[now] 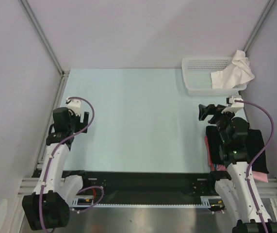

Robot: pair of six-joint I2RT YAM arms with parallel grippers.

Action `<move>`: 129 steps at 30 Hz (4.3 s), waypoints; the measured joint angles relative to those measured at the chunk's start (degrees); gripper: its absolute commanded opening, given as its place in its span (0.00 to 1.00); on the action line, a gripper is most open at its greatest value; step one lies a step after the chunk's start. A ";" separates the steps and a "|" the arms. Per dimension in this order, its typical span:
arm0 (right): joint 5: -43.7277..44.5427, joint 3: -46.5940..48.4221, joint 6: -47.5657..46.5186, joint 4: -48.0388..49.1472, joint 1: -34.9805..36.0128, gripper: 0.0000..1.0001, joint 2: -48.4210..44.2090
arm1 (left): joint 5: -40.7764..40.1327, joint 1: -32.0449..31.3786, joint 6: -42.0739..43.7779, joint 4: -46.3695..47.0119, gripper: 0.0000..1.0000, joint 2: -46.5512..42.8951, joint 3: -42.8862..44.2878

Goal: Fold and stack the t-shirts
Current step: Grab the tshirt from the pile, then move the tshirt to the center of the board, then flatten the tshirt out

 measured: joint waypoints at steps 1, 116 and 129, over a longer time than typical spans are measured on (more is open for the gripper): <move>0.13 0.09 0.35 -0.04 0.00 1.00 0.26 | 0.00 0.00 -0.39 0.02 1.00 0.33 0.09; 0.55 62.66 18.47 -18.32 29.14 0.78 75.06 | 20.63 -16.17 4.68 -5.29 0.93 35.39 20.61; -13.90 65.92 19.74 -24.52 32.26 0.07 88.43 | 13.90 -15.93 5.01 -4.17 0.00 33.92 20.52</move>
